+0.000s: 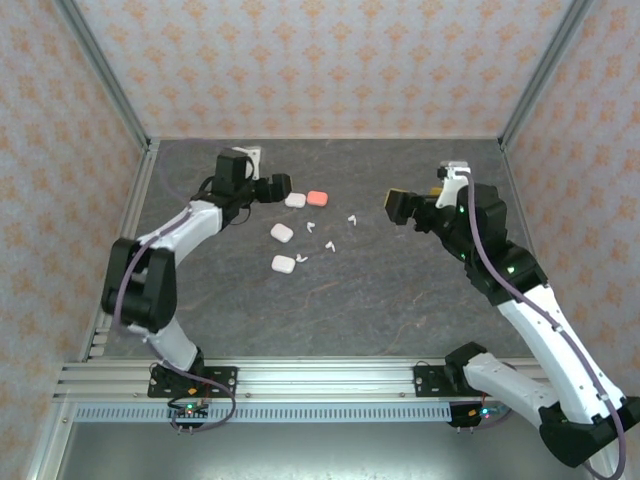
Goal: Insert the wireless bluetooth earbuds into the charging case
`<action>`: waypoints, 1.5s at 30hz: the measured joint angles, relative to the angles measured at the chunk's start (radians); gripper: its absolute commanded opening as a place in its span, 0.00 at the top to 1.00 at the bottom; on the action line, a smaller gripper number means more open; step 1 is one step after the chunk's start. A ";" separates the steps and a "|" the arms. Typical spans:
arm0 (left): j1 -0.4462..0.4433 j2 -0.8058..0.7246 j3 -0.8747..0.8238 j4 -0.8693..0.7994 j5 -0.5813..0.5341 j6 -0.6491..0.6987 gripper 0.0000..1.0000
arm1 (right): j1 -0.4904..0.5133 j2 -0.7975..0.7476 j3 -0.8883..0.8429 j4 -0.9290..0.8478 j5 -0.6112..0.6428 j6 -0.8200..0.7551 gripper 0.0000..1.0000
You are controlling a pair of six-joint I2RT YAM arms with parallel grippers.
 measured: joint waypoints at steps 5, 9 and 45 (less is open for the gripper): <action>0.000 -0.201 -0.140 0.068 -0.056 0.019 0.00 | 0.000 -0.072 -0.124 0.110 0.080 0.024 0.01; 0.000 -0.343 -0.259 0.125 -0.096 0.023 0.00 | 0.000 -0.069 -0.168 0.145 0.109 0.027 0.01; 0.000 -0.796 -0.470 0.229 -0.204 -0.034 0.00 | 0.278 0.777 0.171 0.026 -0.115 -0.145 0.17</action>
